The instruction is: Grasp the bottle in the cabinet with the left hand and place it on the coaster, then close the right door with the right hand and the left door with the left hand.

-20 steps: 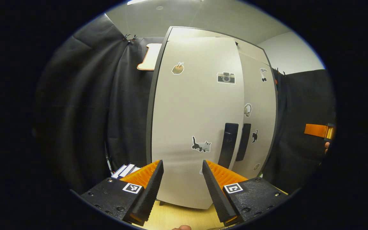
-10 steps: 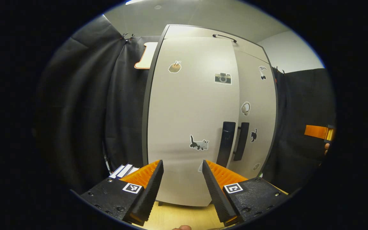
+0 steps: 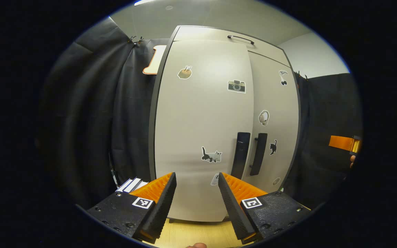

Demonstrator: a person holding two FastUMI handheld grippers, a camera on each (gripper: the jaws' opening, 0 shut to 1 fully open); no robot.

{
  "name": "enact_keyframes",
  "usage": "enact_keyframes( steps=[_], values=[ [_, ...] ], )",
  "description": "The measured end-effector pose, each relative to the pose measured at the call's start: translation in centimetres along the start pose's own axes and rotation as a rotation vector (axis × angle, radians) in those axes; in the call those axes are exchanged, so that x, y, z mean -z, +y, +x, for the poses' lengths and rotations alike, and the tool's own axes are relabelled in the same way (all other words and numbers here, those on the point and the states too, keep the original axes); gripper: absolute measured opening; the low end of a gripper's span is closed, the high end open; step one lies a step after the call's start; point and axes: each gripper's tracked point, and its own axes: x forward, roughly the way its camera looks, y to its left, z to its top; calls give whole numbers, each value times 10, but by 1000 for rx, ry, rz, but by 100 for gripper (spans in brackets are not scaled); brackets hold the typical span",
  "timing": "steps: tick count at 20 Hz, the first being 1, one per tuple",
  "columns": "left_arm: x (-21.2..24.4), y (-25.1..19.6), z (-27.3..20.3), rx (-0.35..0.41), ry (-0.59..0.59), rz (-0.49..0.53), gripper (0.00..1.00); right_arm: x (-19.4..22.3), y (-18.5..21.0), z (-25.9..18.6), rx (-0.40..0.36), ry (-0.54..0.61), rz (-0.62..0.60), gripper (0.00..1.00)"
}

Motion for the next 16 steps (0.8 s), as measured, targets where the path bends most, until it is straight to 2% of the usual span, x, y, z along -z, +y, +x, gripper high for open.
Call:
enact_keyframes(
  steps=[4, 5, 9, 10, 11, 15, 16],
  values=[
    [-2, -9, 1, 4, 6, 2, 78, -2, -6, 3, -2, -3, 2, 99],
    [-4, -12, 1, 5, 7, 2, 78, -4, -7, 4, -3, -5, 1, 95],
    [-16, -33, -1, 13, -9, 7, 78, -10, -20, 3, -7, -15, -7, 99],
    [-21, -41, -1, 15, -13, 8, 78, -15, -25, 3, -3, -22, -16, 95],
    [-29, -54, -1, 22, -25, 6, 76, -20, -33, 4, 5, -33, -32, 95],
    [-70, -122, 0, 64, -86, 2, 81, -44, -60, 7, 0, -64, -60, 95],
    [-83, -141, 1, 78, -107, 1, 81, -50, -69, 6, -2, -69, -62, 92]
  ],
)
